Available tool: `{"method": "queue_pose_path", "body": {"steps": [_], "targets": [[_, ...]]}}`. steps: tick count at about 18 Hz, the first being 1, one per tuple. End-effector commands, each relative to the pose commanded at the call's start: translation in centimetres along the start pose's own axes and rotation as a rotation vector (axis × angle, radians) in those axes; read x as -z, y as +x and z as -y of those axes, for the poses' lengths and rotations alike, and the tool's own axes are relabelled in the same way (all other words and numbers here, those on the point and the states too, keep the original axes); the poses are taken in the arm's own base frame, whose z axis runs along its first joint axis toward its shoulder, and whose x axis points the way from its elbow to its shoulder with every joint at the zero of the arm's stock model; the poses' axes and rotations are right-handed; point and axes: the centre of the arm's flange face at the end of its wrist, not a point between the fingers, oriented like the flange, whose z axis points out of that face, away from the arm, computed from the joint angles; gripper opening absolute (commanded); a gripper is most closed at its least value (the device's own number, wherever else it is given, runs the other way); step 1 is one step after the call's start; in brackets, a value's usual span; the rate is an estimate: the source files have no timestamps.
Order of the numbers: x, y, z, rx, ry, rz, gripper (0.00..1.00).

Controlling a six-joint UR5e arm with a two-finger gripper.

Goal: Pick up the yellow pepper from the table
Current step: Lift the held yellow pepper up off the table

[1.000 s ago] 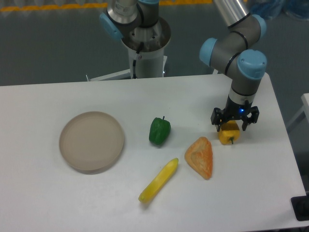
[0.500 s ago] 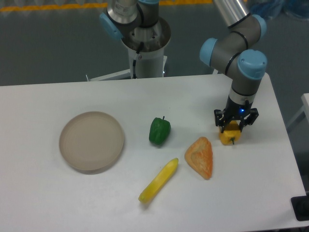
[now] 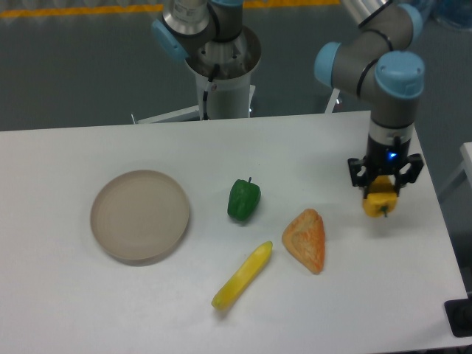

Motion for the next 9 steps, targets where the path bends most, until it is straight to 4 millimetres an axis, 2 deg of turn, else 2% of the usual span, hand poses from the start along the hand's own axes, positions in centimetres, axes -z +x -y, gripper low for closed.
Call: {"method": "queue_pose_path", "body": {"steps": [2,5,6,8,9], "targets": [[1.7,-0.5,0.5,-0.106,0.014,0.022,0.43],[2.3,-0.9,1.4,-0.153,0.012,0.033,0.43],[2.2,-0.4,2.4,-0.216,-0.001,0.028,0.43],[1.5,0.3,2.9,-0.302,-0.125,0.032,0.43],[1.6,0.9,3.8,-0.327,-0.137,0.041,0.43]]}}
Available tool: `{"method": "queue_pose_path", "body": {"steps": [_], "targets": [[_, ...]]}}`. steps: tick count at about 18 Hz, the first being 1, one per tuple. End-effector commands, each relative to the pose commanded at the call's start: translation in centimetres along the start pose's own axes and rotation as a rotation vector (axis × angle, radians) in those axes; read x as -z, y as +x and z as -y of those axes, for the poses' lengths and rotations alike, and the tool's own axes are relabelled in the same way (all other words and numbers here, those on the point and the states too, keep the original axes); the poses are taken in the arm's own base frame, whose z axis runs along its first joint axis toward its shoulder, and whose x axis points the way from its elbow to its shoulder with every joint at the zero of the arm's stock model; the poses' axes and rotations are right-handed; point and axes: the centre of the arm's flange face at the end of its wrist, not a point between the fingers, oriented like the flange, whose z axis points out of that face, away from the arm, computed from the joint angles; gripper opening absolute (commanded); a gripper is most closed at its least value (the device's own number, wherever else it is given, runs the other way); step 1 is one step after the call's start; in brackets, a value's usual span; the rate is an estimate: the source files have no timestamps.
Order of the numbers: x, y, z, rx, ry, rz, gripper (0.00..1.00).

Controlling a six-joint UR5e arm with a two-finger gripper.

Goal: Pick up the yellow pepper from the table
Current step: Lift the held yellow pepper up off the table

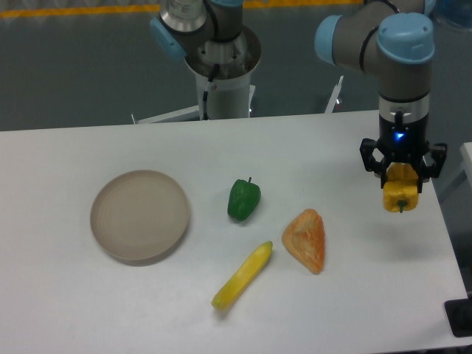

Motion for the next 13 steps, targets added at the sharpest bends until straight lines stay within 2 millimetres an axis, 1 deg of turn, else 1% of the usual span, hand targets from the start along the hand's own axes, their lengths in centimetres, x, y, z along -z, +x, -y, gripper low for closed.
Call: {"method": "queue_pose_path", "body": {"steps": [1,5,13], "targets": [[0.44,0.04,0.74,-0.011,0.004,0.008,0.42],[-0.23,-0.20,1.19,-0.019,0.000,0.005,0.42],[-0.35,-0.29,1.34,-0.020,0.000,0.008,0.42]]}}
